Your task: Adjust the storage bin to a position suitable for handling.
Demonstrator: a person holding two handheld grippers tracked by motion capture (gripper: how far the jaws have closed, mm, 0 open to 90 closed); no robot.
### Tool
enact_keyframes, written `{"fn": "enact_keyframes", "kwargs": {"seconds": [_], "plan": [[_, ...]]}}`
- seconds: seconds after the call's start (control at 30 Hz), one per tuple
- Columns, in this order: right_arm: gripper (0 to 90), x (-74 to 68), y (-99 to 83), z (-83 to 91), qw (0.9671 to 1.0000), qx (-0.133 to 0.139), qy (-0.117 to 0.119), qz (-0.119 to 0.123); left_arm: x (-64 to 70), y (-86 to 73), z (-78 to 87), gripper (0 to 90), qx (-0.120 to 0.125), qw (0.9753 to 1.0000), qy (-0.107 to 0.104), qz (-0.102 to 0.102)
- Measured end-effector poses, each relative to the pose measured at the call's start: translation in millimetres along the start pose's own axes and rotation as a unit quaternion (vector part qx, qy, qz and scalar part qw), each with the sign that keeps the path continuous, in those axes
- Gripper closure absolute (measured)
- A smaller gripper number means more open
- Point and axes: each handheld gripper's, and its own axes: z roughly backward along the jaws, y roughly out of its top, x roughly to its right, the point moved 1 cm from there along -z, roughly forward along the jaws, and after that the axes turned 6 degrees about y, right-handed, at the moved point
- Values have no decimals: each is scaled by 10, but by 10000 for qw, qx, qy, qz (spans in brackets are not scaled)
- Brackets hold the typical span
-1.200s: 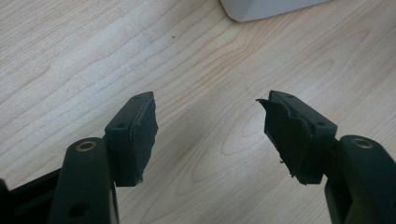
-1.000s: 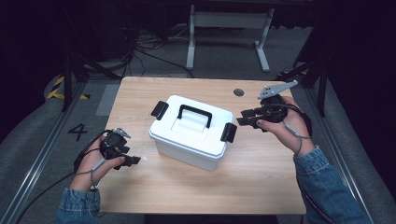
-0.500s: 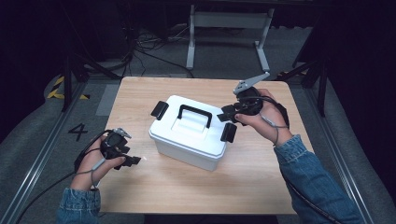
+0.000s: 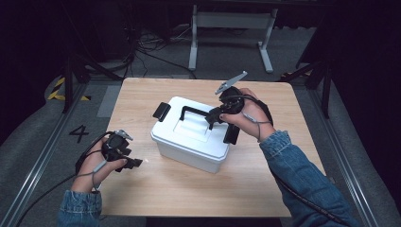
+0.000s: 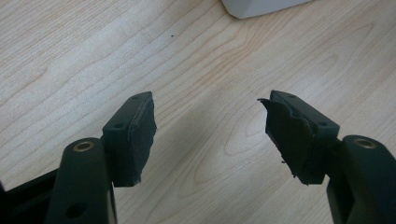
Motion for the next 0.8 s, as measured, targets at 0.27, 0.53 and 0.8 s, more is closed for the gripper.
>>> {"fn": "enact_keyframes", "kwargs": {"seconds": [0.27, 0.53, 0.8], "plan": [[680, -14, 78, -144, 9997, -222, 17, 78, -3, 12, -14, 338, -16, 10000, -16, -43], [791, -6, 90, -220, 9991, -393, 34, 163, -8, 44, -35, 336, -43, 10000, -43, -21], [838, -64, 95, -244, 9981, -490, 182, 326, -8, 82, -62, 335, -50, 9999, -51, -97]]}}
